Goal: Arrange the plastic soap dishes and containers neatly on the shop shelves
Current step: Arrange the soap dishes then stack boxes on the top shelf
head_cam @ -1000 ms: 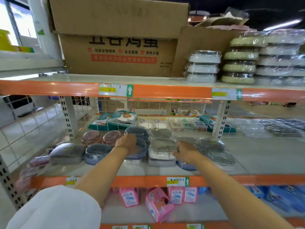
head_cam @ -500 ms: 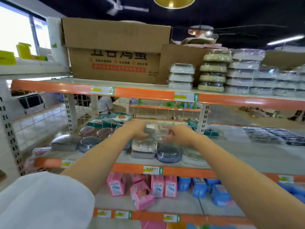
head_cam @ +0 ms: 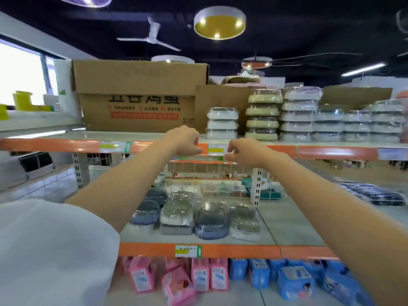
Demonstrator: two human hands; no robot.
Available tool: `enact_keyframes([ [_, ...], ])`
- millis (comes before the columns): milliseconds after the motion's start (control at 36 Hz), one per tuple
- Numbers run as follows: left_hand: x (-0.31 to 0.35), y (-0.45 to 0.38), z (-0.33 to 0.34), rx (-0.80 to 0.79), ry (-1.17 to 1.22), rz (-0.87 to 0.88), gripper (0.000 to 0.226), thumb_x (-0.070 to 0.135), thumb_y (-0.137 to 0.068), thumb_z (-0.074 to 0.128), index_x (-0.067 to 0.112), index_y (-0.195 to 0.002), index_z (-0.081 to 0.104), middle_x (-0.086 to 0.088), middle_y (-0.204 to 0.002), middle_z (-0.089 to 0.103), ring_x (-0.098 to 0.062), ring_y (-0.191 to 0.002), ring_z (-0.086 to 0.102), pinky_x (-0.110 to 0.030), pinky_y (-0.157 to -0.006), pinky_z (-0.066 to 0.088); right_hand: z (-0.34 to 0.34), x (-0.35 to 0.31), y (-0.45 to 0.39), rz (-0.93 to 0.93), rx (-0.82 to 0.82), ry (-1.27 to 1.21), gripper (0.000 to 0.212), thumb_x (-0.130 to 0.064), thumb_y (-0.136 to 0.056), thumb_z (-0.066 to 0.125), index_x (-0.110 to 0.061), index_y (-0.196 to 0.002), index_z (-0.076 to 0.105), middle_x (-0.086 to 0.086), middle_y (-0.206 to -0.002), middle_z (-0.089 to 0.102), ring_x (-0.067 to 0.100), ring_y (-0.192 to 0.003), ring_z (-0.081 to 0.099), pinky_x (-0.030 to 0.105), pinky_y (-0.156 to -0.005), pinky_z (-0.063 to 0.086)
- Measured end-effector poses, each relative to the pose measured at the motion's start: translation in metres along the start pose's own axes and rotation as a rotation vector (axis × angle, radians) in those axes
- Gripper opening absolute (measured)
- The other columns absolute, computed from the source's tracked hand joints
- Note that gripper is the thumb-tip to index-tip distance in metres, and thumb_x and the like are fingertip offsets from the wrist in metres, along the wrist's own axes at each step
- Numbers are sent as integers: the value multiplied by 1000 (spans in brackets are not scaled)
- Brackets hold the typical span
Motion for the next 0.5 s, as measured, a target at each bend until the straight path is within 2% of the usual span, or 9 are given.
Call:
enact_keyframes([
  [139,-16,-39,-3,34,27,-17,29,41,-89,56,16,-103,62,-7,-109,63,-27,-99,58,-36,-78,49,-9,23,-32,21,43,25,41,-42,-98,48,-9,-122,54,11,-118,58,19,-93,46,30,-77,38],
  [306,-36,-96,3,19,63,-43,34,42,-91,55,10,-101,63,-8,-101,64,-26,-93,60,-36,-77,49,-17,53,-81,57,89,64,38,-40,-98,49,-6,-114,58,10,-112,62,27,-102,57,29,-73,37],
  [444,-57,-145,15,17,83,-61,36,43,-90,57,8,-98,65,-8,-101,66,-26,-91,61,-36,-76,50,-13,81,-119,114,98,38,48,-37,-98,50,10,-98,59,29,-95,64,42,-89,59,31,-63,31],
  [500,-64,-162,19,24,76,-63,34,43,-90,57,11,-98,64,-6,-104,64,-26,-94,59,-34,-76,48,-13,92,-133,139,108,46,49,-36,-99,49,11,-90,58,30,-87,62,43,-86,59,32,-63,31],
])
Point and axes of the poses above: each hand's wrist, its own y-axis away from the middle knuckle, its own z-axis out of the palm, x = y × z, the point moved 4 cm from there along -y, towards the middle knuckle
